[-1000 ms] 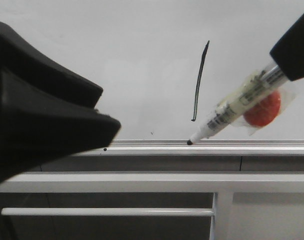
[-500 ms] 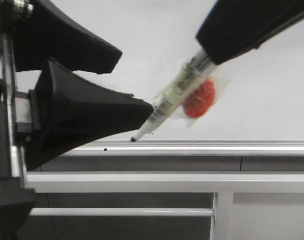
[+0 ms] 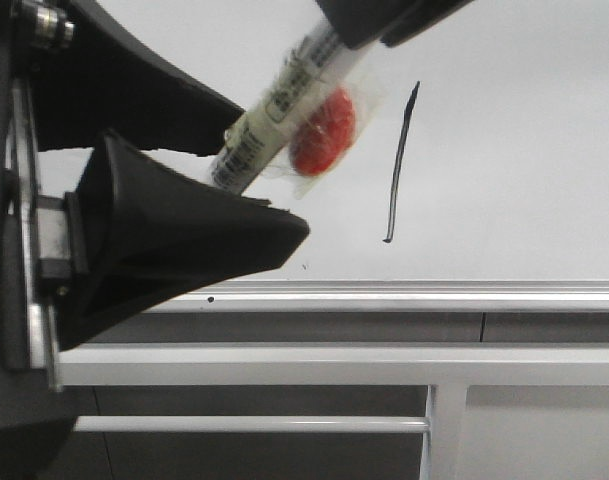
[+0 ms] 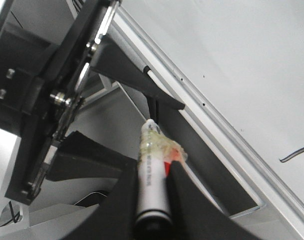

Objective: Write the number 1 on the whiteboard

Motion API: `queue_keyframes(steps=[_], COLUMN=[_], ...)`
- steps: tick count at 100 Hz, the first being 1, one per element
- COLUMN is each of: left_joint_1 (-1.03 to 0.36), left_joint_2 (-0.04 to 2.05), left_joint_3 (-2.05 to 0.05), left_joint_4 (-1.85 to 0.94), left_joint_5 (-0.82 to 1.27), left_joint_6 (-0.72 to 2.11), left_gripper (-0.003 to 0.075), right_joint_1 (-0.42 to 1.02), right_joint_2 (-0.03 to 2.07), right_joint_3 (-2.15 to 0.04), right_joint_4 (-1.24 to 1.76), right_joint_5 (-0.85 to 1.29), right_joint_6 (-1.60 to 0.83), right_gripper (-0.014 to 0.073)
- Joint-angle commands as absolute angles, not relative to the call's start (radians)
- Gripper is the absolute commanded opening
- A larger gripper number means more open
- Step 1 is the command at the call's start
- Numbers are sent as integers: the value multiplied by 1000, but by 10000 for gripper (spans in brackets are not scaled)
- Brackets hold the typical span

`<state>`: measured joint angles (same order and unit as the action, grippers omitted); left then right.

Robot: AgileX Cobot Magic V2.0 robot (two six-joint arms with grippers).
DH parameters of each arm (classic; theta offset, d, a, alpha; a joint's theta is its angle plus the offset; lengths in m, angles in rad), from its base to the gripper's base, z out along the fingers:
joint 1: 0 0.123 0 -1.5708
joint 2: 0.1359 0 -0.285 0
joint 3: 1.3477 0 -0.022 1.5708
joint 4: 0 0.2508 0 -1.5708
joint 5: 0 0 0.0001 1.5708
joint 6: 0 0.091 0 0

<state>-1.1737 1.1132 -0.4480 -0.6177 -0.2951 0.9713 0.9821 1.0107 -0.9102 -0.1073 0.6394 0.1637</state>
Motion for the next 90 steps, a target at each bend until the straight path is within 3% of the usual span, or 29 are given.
queue_keyframes(steps=[1, 35, 46, 60, 85, 90], left_joint_1=[-1181, -1181, -1181, -1181, -1181, -1181], left_joint_2=[1104, 1104, 1104, 1104, 1104, 1104], left_joint_3=[-480, -480, -480, -480, -480, -480], left_joint_4=[-608, -610, -631, -653, -720, -760], left_joint_5=[-351, -351, -351, -347, -351, -357], left_joint_6=[967, 967, 967, 965, 965, 965], left_gripper=[421, 407, 295, -16, -20, -20], right_joint_1=[981, 981, 981, 981, 981, 981], right_joint_2=[1000, 1000, 1000, 1000, 1000, 1000], right_joint_3=[-947, -947, -947, -947, -947, -949], right_joint_4=[-112, -106, -85, -77, -76, -78], right_joint_5=[584, 595, 594, 592, 561, 553], right_joint_6=[161, 161, 161, 161, 161, 156], right_gripper=[-43, -43, -43, -43, -37, 11])
